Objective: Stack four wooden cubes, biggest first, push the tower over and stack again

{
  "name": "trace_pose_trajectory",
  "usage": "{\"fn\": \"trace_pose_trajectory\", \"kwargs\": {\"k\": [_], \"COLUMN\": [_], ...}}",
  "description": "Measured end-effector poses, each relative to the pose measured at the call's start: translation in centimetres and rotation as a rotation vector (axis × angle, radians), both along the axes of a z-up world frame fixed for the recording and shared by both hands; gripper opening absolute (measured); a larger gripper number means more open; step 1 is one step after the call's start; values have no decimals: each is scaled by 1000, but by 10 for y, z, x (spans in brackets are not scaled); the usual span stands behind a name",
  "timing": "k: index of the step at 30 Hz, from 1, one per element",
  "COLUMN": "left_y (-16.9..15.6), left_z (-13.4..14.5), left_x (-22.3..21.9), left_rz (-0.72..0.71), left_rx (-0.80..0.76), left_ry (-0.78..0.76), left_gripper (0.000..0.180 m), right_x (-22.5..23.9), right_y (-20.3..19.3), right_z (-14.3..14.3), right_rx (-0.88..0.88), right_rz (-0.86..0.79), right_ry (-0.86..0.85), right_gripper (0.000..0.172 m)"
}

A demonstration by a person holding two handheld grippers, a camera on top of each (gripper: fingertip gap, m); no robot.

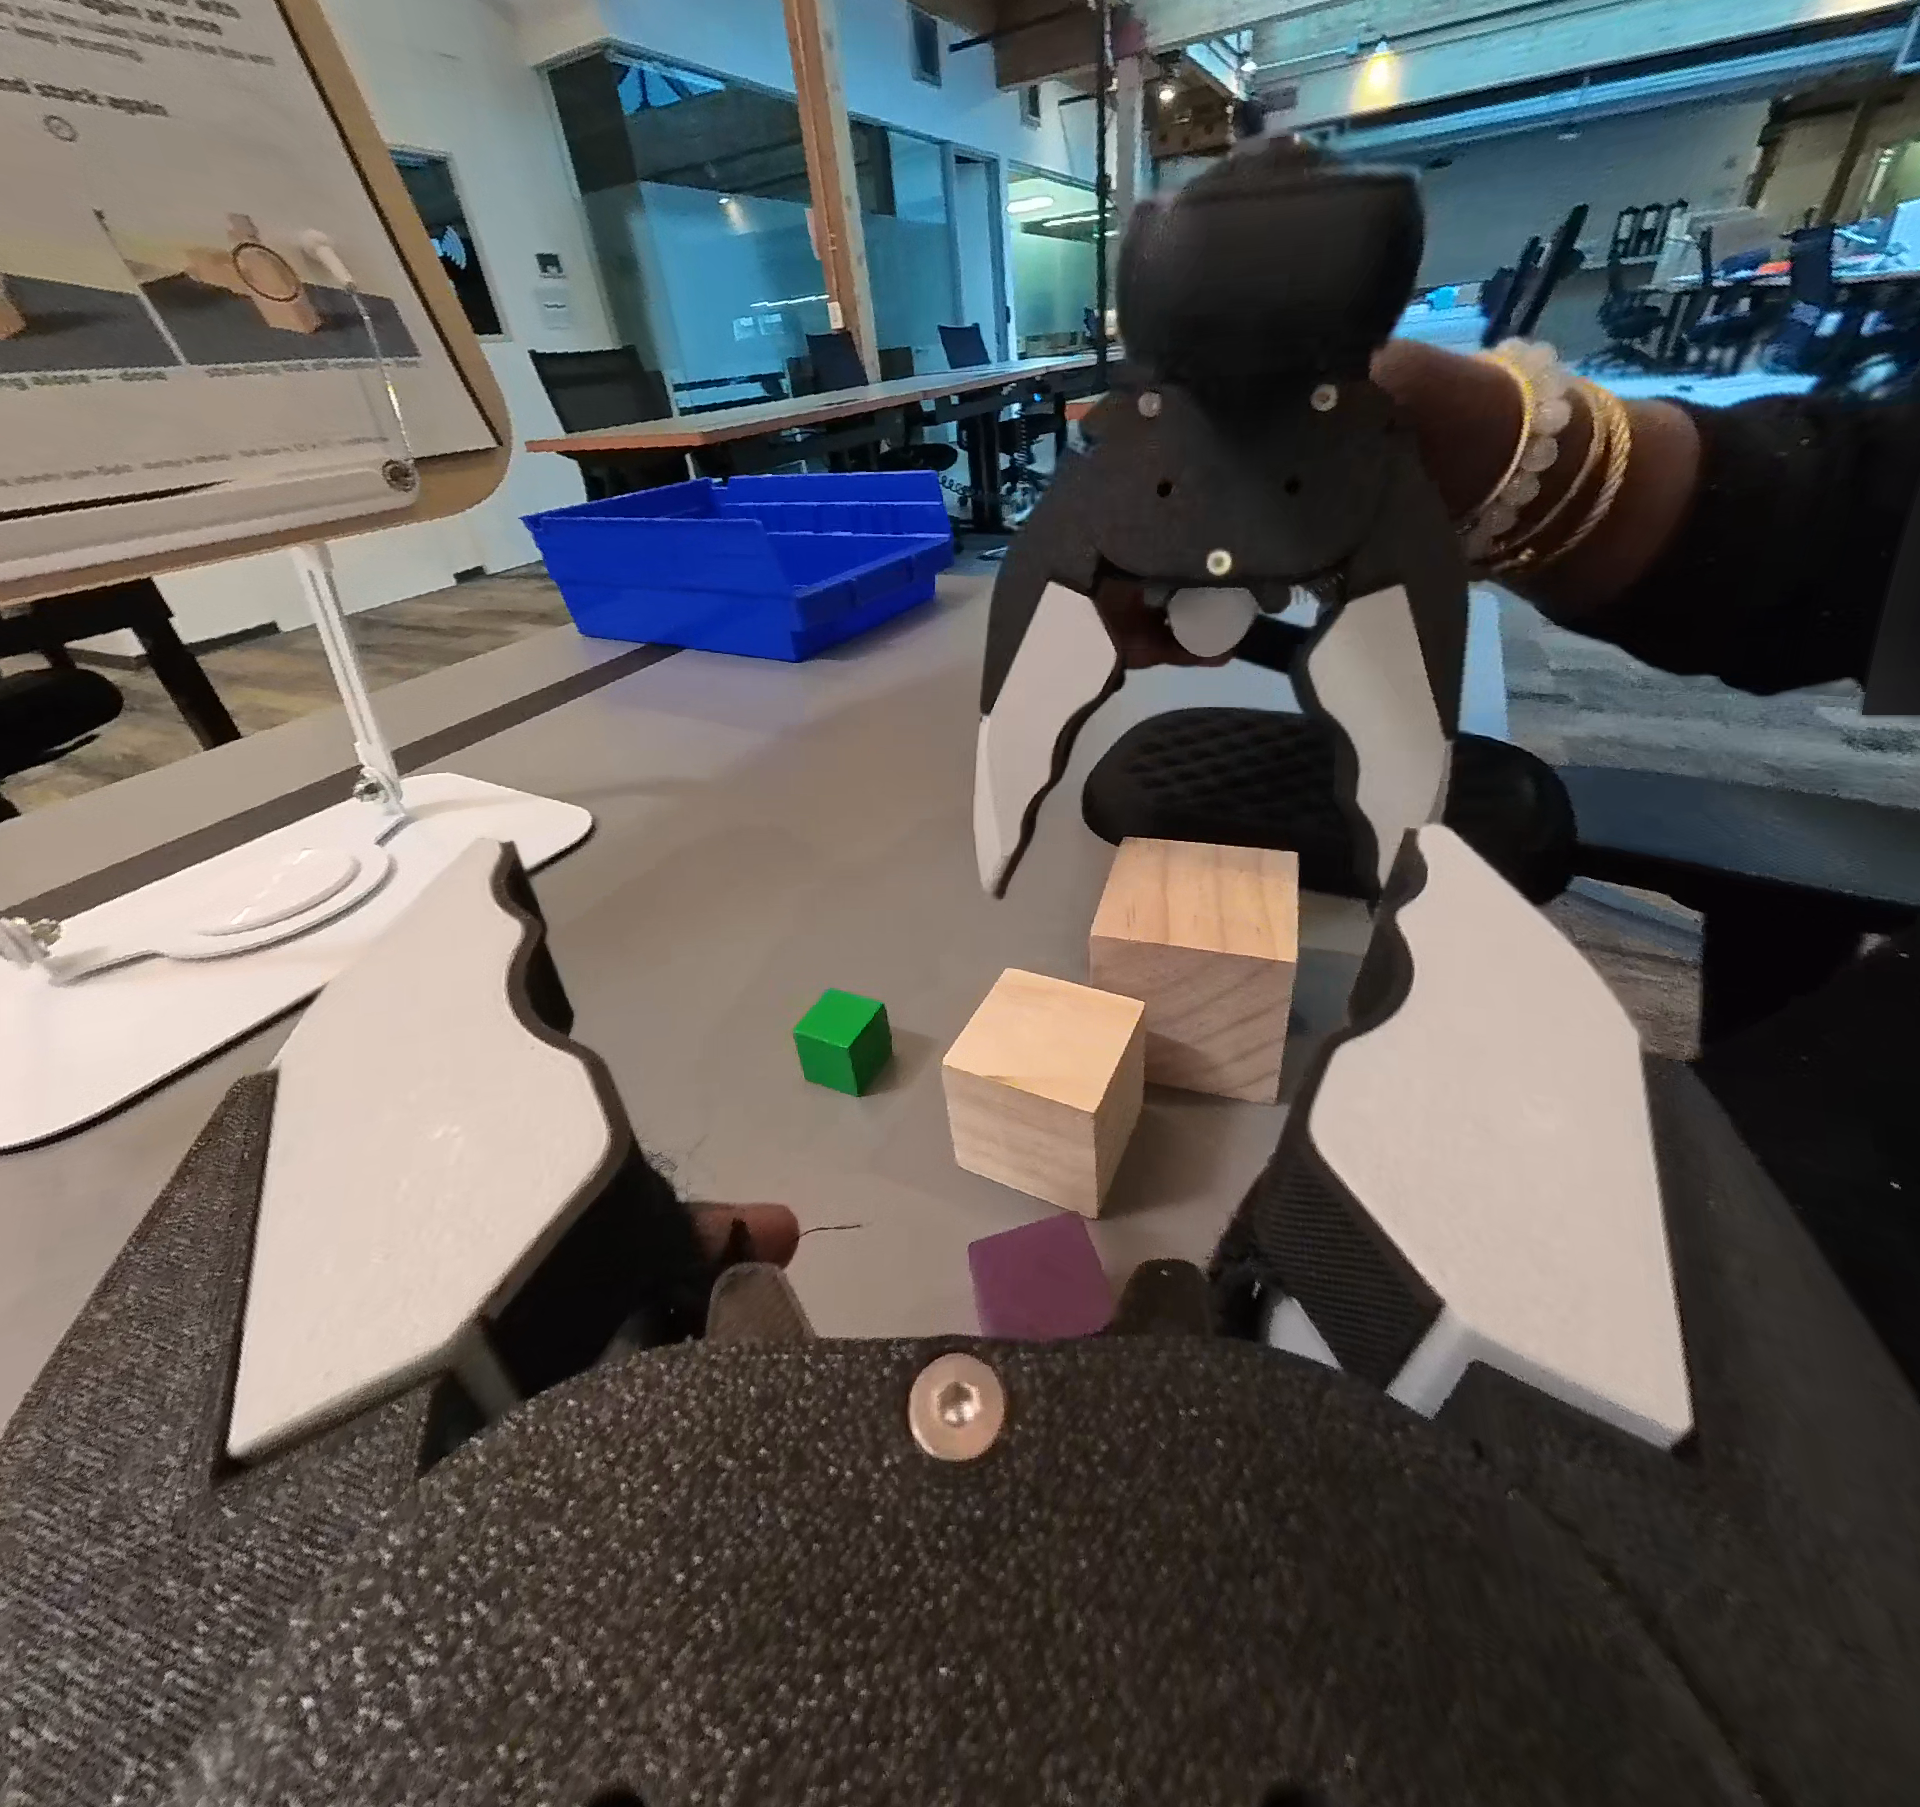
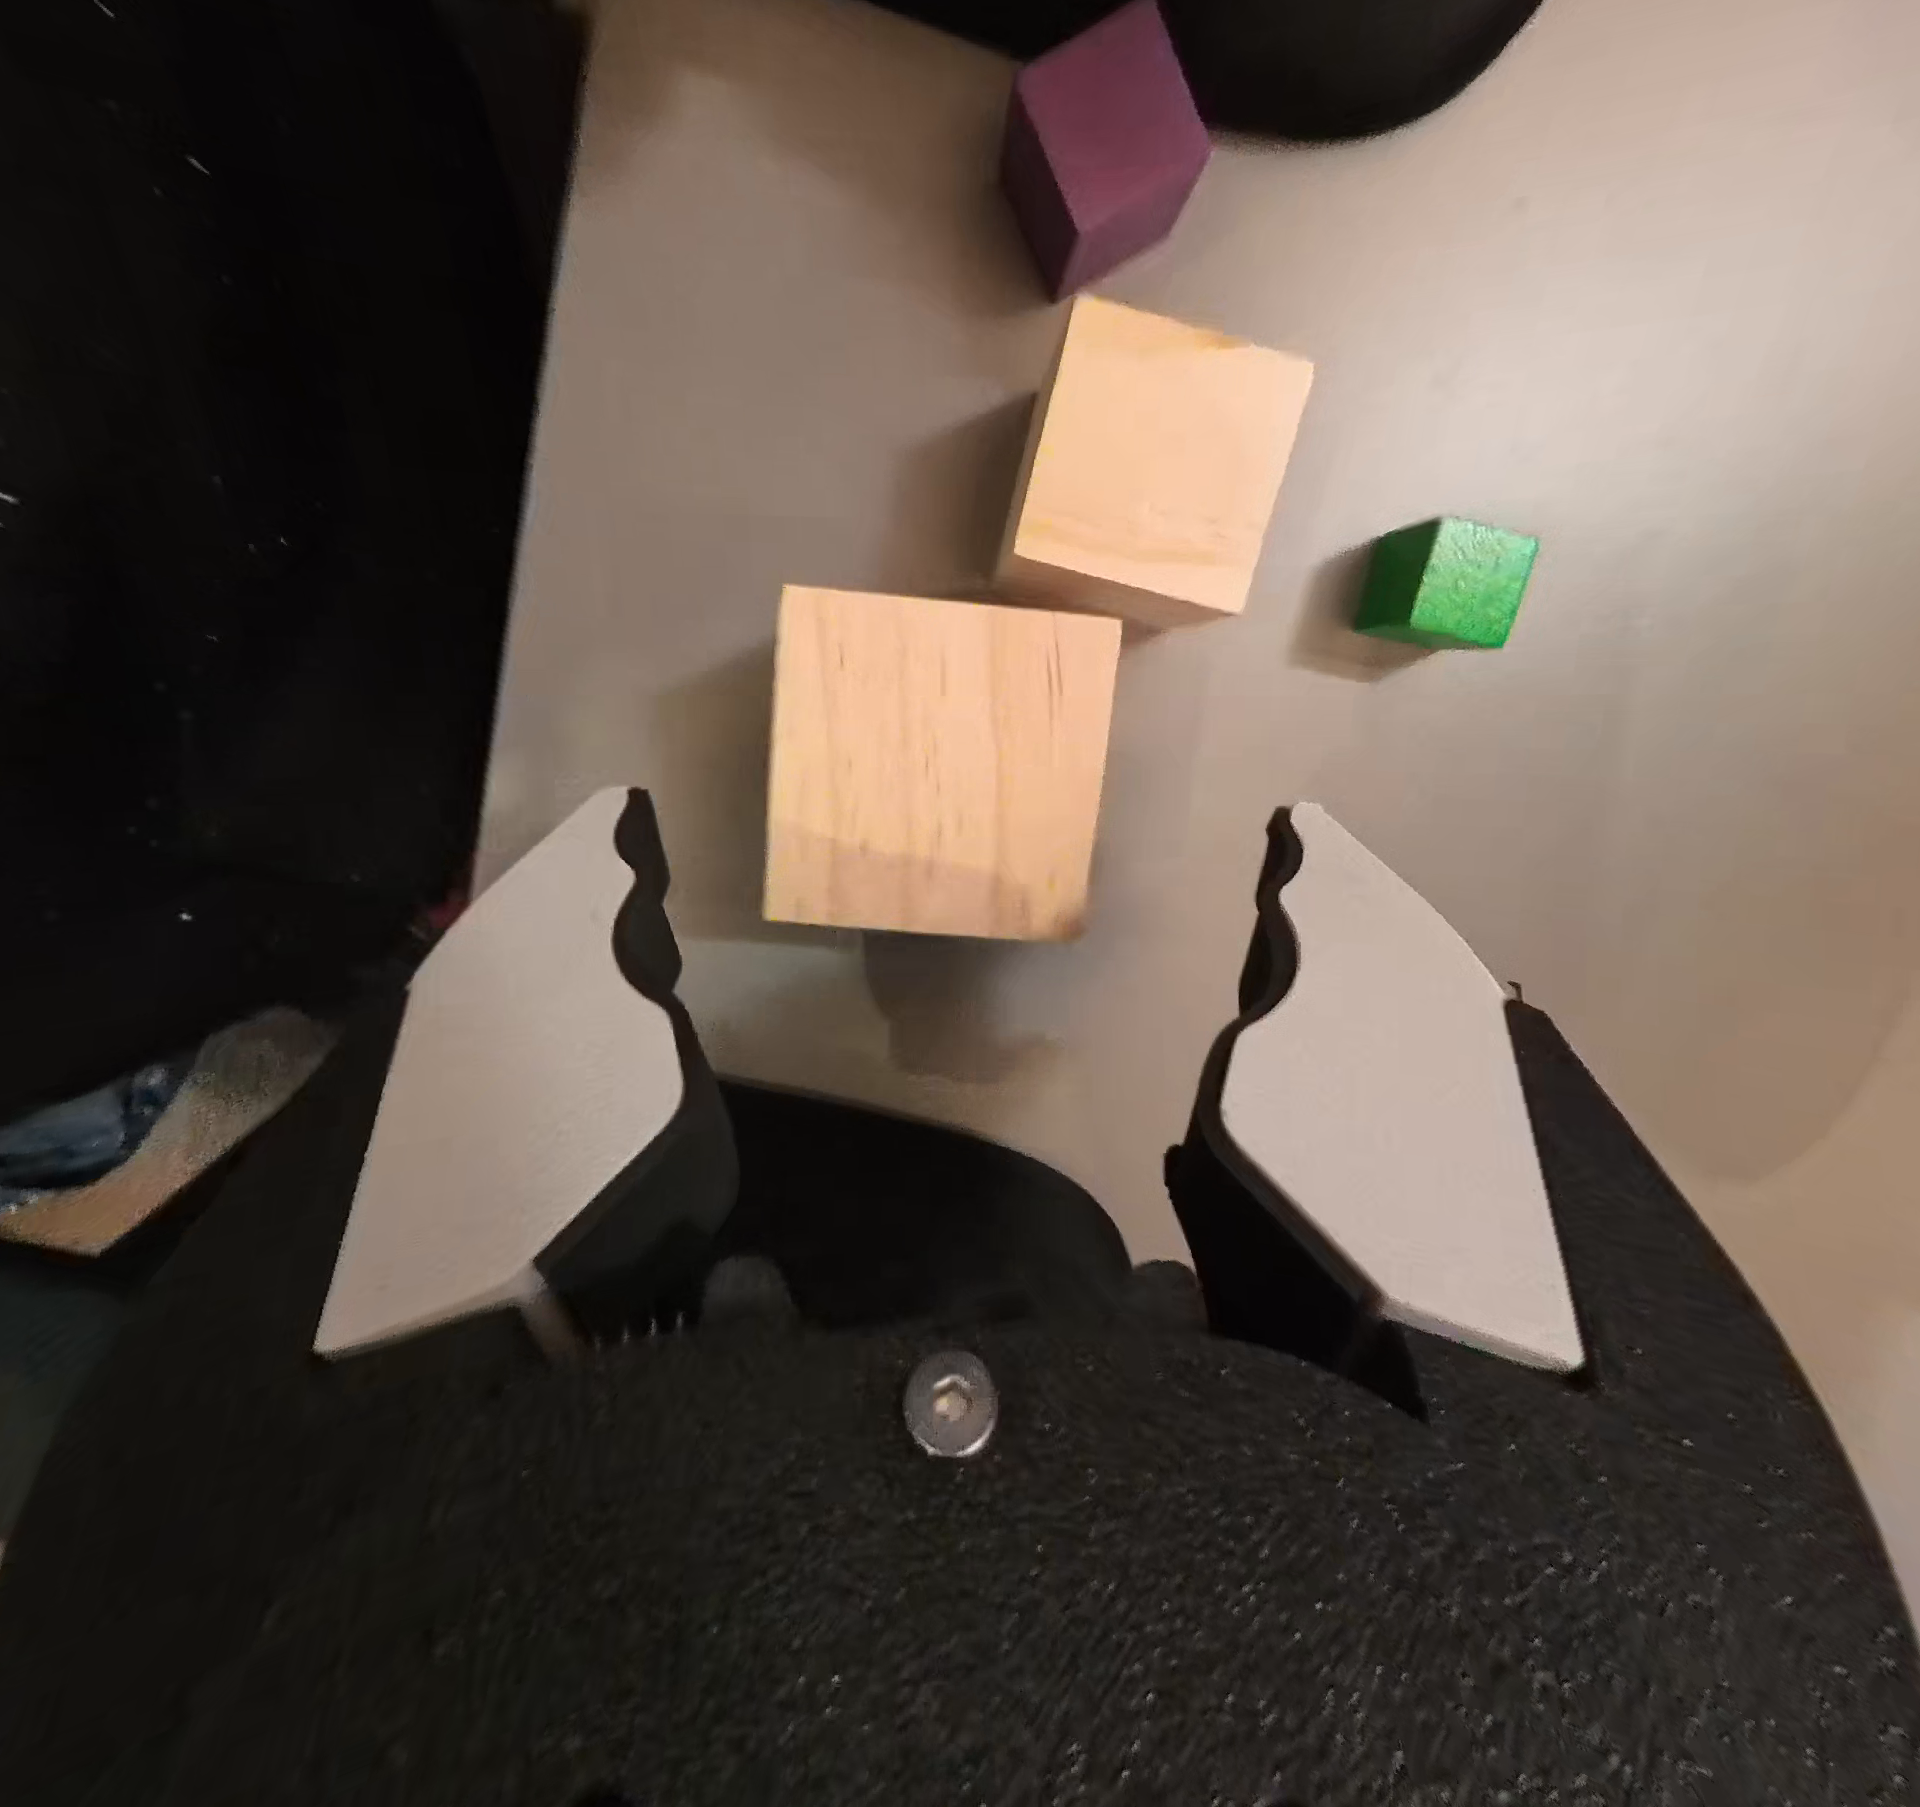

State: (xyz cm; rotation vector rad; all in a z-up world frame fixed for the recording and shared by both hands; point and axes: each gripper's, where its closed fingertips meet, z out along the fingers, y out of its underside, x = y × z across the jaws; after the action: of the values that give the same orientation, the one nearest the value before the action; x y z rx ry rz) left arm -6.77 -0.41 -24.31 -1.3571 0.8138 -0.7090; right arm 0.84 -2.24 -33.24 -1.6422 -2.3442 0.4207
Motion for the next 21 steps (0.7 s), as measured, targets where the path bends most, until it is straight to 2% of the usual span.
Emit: {"fn": "trace_pose_trajectory", "kwargs": {"k": [3,6,11,17,21], "left_y": [5,11,17,23,24], "left_z": [0,-1,3,11,12], "left_x": [-3,-7,-16,-37,-41], "left_rz": [56,124,233,371,387], "left_rx": [-2,7,40,69,66], "left_ry": [5,16,6,-34,-52], "left_gripper": [146,146,146,146,146], "right_x": [4,2,-3,-7,-17], "right_y": [5,3,0,7,27], "right_z": [-8,-13,-15,-10,17], "right_rx": [23,6,-38,-59,-42], "right_rz": [-25,-29,-11,-7,-34], "right_ry": [-135,-182,-180,-136,-78], "right_gripper": [108,107,64,63,61]}}
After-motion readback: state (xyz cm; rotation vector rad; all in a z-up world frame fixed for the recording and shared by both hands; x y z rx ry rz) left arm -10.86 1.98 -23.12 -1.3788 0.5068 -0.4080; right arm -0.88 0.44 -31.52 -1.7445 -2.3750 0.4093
